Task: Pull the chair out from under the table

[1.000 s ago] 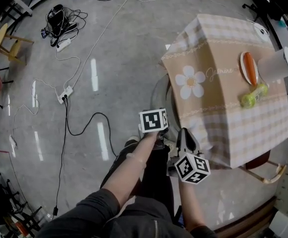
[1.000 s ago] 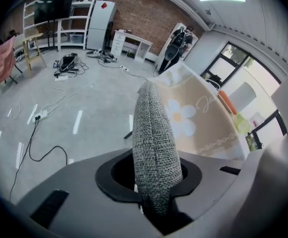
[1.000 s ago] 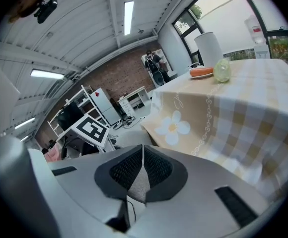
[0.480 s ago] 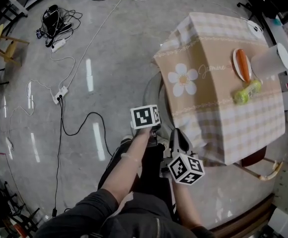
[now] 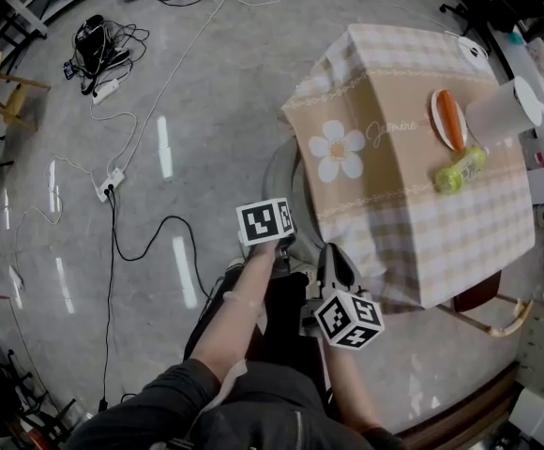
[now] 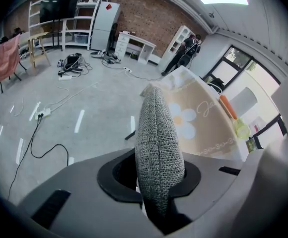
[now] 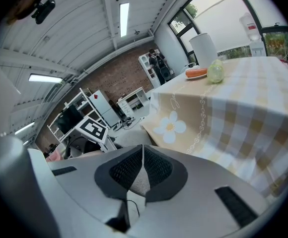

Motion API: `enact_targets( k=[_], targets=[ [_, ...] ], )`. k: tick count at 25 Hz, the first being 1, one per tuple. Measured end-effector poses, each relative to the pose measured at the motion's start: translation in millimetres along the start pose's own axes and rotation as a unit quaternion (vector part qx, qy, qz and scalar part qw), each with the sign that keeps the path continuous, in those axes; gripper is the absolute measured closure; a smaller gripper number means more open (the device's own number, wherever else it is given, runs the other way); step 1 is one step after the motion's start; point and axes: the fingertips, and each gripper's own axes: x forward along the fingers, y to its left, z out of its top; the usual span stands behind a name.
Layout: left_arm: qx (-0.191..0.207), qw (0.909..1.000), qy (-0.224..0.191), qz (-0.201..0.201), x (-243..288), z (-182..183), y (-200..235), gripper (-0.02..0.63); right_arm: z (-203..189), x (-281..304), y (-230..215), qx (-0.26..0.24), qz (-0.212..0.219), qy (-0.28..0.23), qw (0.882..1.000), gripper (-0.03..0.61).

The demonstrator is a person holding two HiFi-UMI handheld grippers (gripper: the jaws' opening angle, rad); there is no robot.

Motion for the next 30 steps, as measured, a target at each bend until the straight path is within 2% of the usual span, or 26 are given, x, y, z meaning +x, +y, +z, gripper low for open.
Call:
enact_targets(
  k=[30],
  targets=[
    [0.0, 0.9998, -0.011, 0.016, -27, -1, 47, 0.525, -19, -2, 26, -0.018, 0.006, 0.002, 1.0, 0.561]
  ],
)
